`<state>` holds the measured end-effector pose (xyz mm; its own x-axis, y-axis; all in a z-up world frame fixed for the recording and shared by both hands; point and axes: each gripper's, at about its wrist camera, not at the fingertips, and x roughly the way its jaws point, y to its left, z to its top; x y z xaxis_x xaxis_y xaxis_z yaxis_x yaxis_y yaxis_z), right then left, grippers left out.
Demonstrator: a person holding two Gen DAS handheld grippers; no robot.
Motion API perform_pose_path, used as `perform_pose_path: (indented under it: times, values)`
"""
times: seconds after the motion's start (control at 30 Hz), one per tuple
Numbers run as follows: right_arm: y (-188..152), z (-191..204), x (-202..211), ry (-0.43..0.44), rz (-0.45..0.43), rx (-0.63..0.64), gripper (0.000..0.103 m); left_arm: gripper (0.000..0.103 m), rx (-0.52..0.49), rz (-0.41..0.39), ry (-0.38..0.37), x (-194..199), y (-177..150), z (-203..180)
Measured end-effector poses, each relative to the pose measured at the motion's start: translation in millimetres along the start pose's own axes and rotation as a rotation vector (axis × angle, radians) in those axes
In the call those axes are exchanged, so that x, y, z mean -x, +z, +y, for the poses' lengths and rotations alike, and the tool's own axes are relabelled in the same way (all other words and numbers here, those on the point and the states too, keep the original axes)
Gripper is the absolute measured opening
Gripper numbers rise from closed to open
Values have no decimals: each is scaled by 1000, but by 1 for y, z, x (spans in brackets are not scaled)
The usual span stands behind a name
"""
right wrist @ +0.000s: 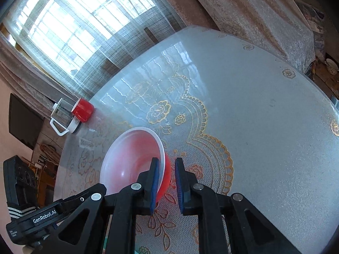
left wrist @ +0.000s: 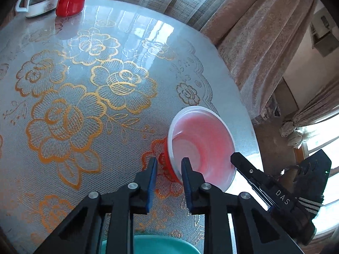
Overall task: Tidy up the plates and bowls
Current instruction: 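Grasp the red-and-pink bowl rim with the right gripper, then lift the red-and-pink bowl and carry it over the steel bowl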
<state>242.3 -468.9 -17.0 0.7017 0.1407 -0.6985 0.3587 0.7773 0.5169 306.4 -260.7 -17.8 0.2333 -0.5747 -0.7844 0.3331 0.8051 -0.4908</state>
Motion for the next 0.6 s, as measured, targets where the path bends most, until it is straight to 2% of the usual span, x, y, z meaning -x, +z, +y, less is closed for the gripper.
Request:
perform_pose_path:
  times: [0.1,0.23,0.33,0.6]
  values:
    - [-2,1,0,7,7,12,11,10,-21,-12,3,-2,-2,-7]
    - [-4,5,0,2,19,25,10,10,-26,-29,1,5,-5,-10]
    - [-7,7,5,31,27,21,10,10,-31,-49,21,16,-10,-8]
    - [-21,41,7,78,56,71,10,10,-51,-106,116,53,-24,11]
